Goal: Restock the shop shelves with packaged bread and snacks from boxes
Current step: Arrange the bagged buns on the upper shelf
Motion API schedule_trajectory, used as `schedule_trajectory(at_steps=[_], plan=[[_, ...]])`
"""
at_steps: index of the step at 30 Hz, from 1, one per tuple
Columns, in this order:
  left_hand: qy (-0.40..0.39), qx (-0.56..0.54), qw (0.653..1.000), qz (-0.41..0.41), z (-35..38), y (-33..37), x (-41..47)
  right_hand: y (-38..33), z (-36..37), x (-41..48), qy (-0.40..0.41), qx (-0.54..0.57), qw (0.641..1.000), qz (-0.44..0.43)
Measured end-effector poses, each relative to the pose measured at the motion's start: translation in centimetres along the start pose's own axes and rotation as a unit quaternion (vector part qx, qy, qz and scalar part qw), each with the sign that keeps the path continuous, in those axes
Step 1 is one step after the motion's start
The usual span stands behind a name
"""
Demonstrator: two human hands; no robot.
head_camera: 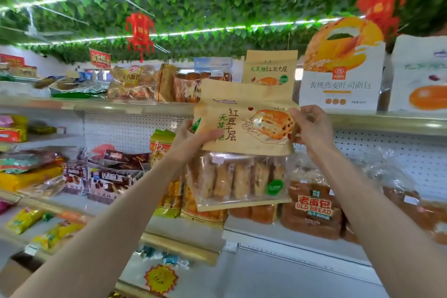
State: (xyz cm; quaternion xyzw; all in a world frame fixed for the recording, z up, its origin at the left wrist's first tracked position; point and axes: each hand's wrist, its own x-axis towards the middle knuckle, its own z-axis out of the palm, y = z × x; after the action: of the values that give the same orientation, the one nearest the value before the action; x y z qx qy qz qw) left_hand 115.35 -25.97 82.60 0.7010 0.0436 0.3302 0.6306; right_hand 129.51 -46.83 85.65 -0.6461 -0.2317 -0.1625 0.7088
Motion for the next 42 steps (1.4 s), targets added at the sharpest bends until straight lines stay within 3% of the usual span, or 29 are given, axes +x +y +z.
schedule_trajectory(at_steps=[3, 8, 12, 18, 28, 31, 42], plan=[[0.005, -0.029, 1.0, 0.005, -1.8, -0.5, 1.6, -0.3, 2.9, -2.2, 0.01, -0.042, 0.999, -0.02], [0.012, -0.031, 0.999, 0.0, -3.4, -1.4, 3.9, -0.5, 7.5, -7.7, -0.084, -0.163, 0.982, -0.036], [-0.043, -0.043, 0.998, 0.017, -3.4, -1.3, 4.2, -1.4, 8.8, -8.7, -0.122, -0.145, 0.981, 0.033], [-0.156, -0.042, 0.986, 0.036, -2.9, 0.3, 3.5, -1.9, 8.6, -8.2, -0.124, -0.136, 0.982, 0.031], [-0.254, -0.001, 0.965, 0.067, -2.3, 1.2, 3.6, -3.3, 8.0, -7.1, -0.159, -0.105, 0.981, 0.034], [-0.265, 0.014, 0.961, 0.074, -2.2, 1.1, 3.5, -3.3, 8.3, -6.6, -0.14, -0.104, 0.984, 0.048], [-0.247, -0.021, 0.962, 0.112, -1.3, 0.3, 3.3, -2.9, 8.5, -6.4, -0.019, -0.027, 0.996, -0.088]])
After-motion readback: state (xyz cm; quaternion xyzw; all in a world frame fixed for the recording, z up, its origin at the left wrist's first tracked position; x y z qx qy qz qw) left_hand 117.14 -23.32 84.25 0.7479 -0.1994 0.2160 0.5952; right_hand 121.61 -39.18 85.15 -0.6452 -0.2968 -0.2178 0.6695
